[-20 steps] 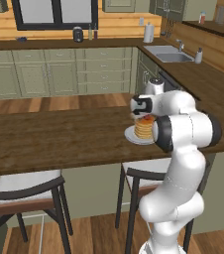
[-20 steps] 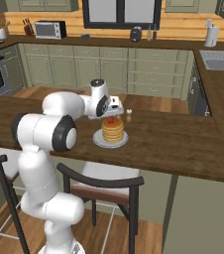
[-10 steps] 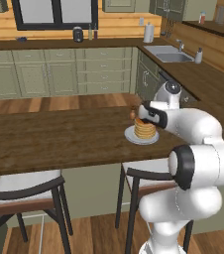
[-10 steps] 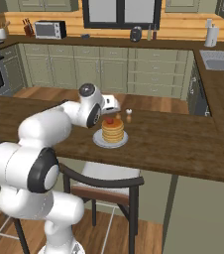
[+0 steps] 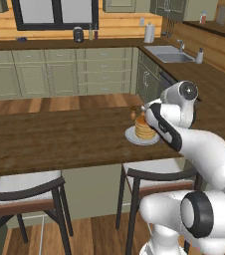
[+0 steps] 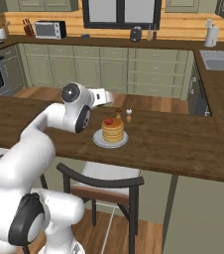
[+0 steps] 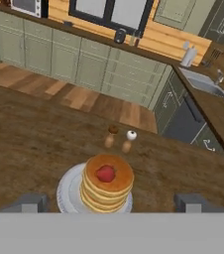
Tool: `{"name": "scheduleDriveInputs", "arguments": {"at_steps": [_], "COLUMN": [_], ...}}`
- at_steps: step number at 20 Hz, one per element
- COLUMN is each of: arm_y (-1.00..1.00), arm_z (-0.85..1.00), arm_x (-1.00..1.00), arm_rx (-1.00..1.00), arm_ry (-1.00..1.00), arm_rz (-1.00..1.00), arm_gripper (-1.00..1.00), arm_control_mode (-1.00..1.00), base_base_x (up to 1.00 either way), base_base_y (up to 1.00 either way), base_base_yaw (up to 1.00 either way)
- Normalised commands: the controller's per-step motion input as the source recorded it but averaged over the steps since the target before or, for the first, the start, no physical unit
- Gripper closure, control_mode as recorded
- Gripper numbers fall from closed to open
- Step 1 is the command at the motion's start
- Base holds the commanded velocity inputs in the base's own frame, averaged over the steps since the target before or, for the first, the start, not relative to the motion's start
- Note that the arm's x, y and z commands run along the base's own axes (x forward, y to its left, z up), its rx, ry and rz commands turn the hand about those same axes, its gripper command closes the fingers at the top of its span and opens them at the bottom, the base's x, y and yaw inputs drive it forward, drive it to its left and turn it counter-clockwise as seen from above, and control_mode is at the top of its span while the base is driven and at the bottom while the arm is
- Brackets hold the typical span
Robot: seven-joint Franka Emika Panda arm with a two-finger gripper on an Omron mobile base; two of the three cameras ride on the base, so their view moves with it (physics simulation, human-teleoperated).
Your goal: Take the strawberry from the fridge and place it on top of the pancake, located on the dining counter.
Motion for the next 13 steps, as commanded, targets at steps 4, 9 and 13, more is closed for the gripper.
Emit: {"name": "scheduleDriveInputs", "arguments": {"at_steps": [4,9,13], "arm_y": [0.14,0.04,0.05], "arm_z": [0.80,0.45,0.35], "arm_x": [-0.85,-1.00,-1.00], "arm_rx": [0.00,0.05,0.12], "arm_ry": [-0.02,0.01,0.01], "arm_rz": [-0.03,-0.15,-0.17], "arm_gripper": [-1.00,-1.00,-1.00], "arm_control_mode": [-1.00,-1.00,-1.00], "base_base_x": [0.00,0.00,0.00], "base_base_y": [0.00,0.00,0.00], "base_base_yaw": [0.00,0.00,0.00]}}
